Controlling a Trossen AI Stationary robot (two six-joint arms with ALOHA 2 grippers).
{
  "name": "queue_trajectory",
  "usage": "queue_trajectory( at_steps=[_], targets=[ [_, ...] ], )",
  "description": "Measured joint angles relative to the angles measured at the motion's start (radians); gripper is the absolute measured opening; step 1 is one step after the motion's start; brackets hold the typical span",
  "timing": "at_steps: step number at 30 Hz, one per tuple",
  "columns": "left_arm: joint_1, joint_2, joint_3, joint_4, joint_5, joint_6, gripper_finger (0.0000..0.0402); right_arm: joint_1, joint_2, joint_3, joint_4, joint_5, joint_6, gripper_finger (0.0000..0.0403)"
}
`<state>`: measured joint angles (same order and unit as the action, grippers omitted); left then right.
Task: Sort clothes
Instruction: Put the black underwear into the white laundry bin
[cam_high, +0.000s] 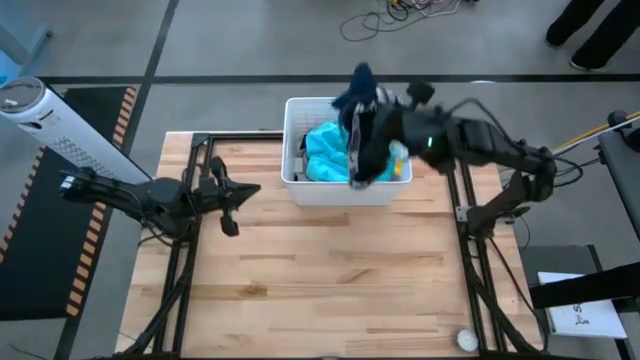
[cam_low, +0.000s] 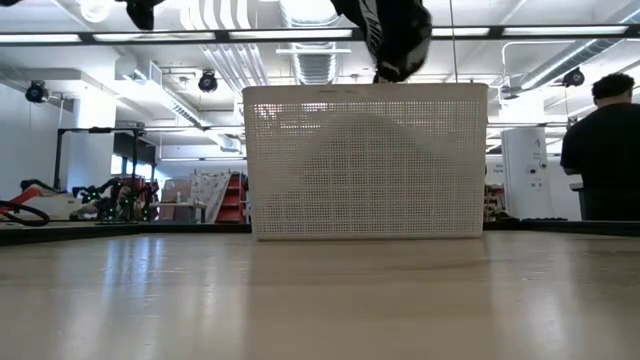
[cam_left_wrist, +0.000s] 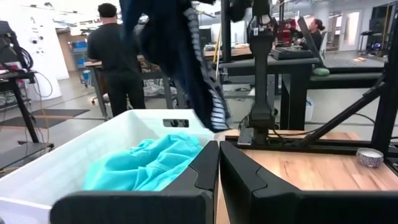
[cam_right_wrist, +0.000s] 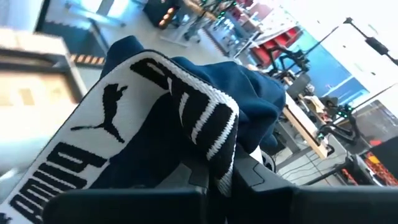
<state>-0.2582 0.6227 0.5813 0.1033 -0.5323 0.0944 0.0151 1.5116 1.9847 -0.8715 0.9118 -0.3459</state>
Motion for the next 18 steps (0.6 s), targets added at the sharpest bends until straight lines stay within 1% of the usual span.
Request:
queue_trajectory(
  at_steps=[3, 5, 9, 14, 18],
  targets=[
    [0.006, -0.026, 0.022, -0.050, 0.000, 0.001, 0.0000, -0.105, -0.001, 0.019, 0.054, -0.098, -0.070, 0.0000],
    [0.005, -0.039, 0.031, -0.086, -0.003, 0.001, 0.0000, -0.174, 0.000, 0.016, 0.053, -0.196, -0.089, 0.0000],
    [0.005, -0.064, 0.041, -0.148, -0.031, 0.000, 0.0000, -0.293, 0.015, -0.031, 0.043, -0.348, -0.053, 0.0000],
    [0.005, -0.097, 0.040, -0.207, -0.087, -0.007, 0.0000, -0.398, 0.043, -0.172, 0.061, -0.470, -0.026, 0.0000],
    [0.005, -0.123, 0.040, -0.242, -0.088, -0.022, 0.0000, -0.457, 0.062, -0.318, 0.165, -0.609, -0.008, 0.0000]
  ],
)
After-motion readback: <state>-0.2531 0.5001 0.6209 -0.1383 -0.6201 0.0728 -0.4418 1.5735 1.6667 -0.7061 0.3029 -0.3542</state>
